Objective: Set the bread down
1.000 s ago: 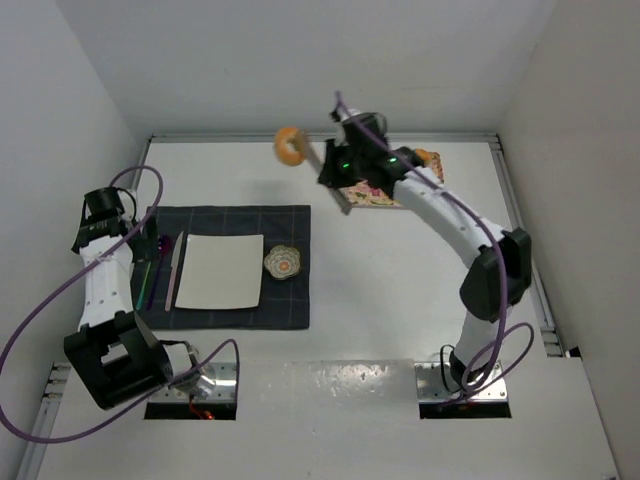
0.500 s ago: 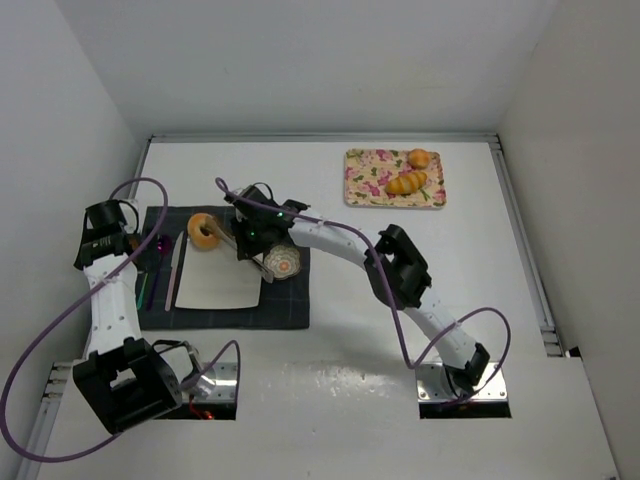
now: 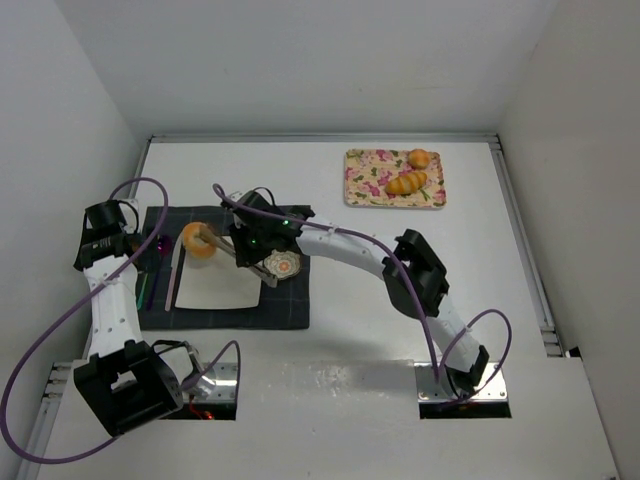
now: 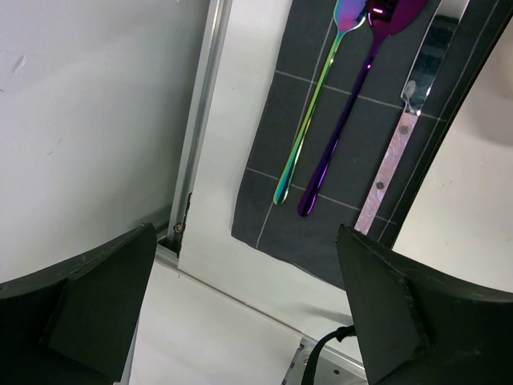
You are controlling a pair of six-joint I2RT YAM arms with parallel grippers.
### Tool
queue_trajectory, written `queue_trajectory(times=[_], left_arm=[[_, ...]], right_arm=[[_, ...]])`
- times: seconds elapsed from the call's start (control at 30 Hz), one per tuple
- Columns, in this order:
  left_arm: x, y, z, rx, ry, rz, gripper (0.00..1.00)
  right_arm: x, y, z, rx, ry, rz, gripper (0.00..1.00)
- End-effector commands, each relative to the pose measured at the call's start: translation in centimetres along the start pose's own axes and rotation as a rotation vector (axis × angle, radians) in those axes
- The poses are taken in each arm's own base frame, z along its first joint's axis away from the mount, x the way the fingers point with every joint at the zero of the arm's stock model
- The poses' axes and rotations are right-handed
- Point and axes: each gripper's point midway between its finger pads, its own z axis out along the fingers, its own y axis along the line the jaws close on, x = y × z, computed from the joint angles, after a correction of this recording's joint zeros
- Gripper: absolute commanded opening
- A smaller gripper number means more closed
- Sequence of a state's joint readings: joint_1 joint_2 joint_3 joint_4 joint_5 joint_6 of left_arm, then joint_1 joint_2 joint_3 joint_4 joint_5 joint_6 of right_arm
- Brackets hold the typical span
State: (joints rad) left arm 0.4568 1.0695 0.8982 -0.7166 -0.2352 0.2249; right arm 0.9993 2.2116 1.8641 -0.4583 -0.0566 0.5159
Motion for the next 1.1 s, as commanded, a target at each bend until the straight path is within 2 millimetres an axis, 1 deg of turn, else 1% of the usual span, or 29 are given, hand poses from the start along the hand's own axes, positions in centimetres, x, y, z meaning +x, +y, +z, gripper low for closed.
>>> queue_trajectory(times=[0.0,0.03,0.07,0.13,0.17,0.23,0.27,0.33,0.37,0.43,0.47,0.57,0.6,0.63,0.67,0.7,0.73,0.77,0.8,0.83,0.87,0.9,0.93,0.97,1.0,1.03,1.07], left_arm=[[-0.5,0.0,-0.4,-0.001,-0.032,-0.001,1.0],[-0.8,0.2,-0.6,-0.004,-0.04,0.006,1.0],[-0.8,0.2,-0.6,-0.004,-0.04,0.007,1.0],[-0.8,0.2,-0.6,-0.004,-0.04,0.007,1.0],[-0.8,0.2,-0.6,-0.004,-0.04,0.007,1.0],[-0.8,0.2,-0.6,-0.004,-0.04,0.007,1.0],[-0.8,0.0,-0.4,0.008,-0.035,0.009,1.0],[-0.8,0.0,-0.4,0.008,-0.035,0.009,1.0],[-1.1,0.1,-0.5,0.005,-0.043,0.016,1.0],[-0.9,-0.1,-0.6,0.016,-0.038,0.018,1.0],[-1.3,0.1,-0.7,0.013,-0.047,0.016,1.0],[-1.7,0.3,-1.0,0.012,-0.05,0.015,1.0],[-1.7,0.3,-1.0,0.012,-0.05,0.015,1.0],[-2.1,0.4,-1.1,0.009,-0.06,0.013,1.0],[-2.0,0.4,-0.9,0.012,-0.052,0.015,1.0],[-2.4,0.4,-1.1,0.017,-0.065,0.013,1.0],[-2.8,0.5,-1.3,0.014,-0.075,0.01,1.0],[-2.8,0.6,-1.3,0.014,-0.075,0.021,1.0],[-3.1,0.7,-1.3,0.014,-0.075,0.021,1.0],[-3.2,0.7,-1.5,0.014,-0.075,0.021,1.0],[-3.2,0.8,-1.5,0.013,-0.075,0.03,1.0],[-3.5,0.9,-1.7,0.01,-0.085,0.028,1.0],[-3.8,1.0,-1.6,0.01,-0.083,0.028,1.0],[-3.7,0.9,-1.4,0.013,-0.075,0.041,1.0],[-4.0,1.1,-1.6,0.009,-0.085,0.039,1.0],[-4.4,1.3,-1.5,0.008,-0.086,0.049,1.0],[-4.3,0.9,-1.1,0.025,-0.076,0.053,1.0]], right_arm=[[-2.4,1.8,-1.2,-0.053,-0.078,-0.011,0.2],[-2.0,1.9,-1.0,-0.057,-0.06,-0.004,0.22],[-2.3,2.1,-0.9,-0.065,-0.063,-0.007,0.27],[-2.0,2.2,-0.4,-0.073,-0.043,-0.009,0.31],[-2.0,2.3,-0.5,-0.073,-0.042,-0.009,0.36],[-2.2,2.3,-0.8,-0.071,-0.048,-0.026,0.39],[-2.6,2.3,-1.0,-0.071,-0.061,-0.027,0.42],[-2.9,2.0,-1.3,-0.057,-0.075,-0.043,0.44],[-3.1,1.9,-1.6,-0.054,-0.081,-0.047,0.46],[-3.8,1.8,-2.3,-0.054,-0.099,-0.052,0.49],[-4.0,1.8,-2.5,-0.056,-0.107,-0.052,0.49],[-5.9,1.7,-4.4,-0.058,-0.166,-0.04,0.49],[-6.0,1.2,-4.4,-0.05,-0.169,-0.033,0.49],[-6.7,1.3,-5.6,-0.052,-0.198,-0.033,0.49],[-7.2,0.5,-6.0,-0.034,-0.212,-0.022,0.49],[-7.8,-0.1,-6.4,-0.029,-0.23,-0.008,0.49],[-8.0,-0.6,-7.6,-0.018,-0.244,0.008,0.49],[-8.1,-1.2,-8.0,-0.01,-0.25,0.03,0.49],[-7.8,-3.9,-7.9,0.028,-0.244,0.074,0.49],[-8.8,-4.2,-10.0,0.025,-0.285,0.103,0.49],[-9.7,-7.3,-11.2,0.063,-0.312,0.155,0.49],[-9.5,-8.6,-12.3,0.085,-0.321,0.18,0.49],[-8.9,-10.1,-12.7,0.112,-0.314,0.198,0.49],[-9.5,-14.2,-15.1,0.186,-0.346,0.247,0.5],[-8.1,-15.7,-16.0,0.217,-0.324,0.259,0.5],[-7.6,-17.6,-16.8,0.27,-0.325,0.277,0.5],[-7.4,-21.9,-20.0,0.353,-0.36,0.325,0.5]])
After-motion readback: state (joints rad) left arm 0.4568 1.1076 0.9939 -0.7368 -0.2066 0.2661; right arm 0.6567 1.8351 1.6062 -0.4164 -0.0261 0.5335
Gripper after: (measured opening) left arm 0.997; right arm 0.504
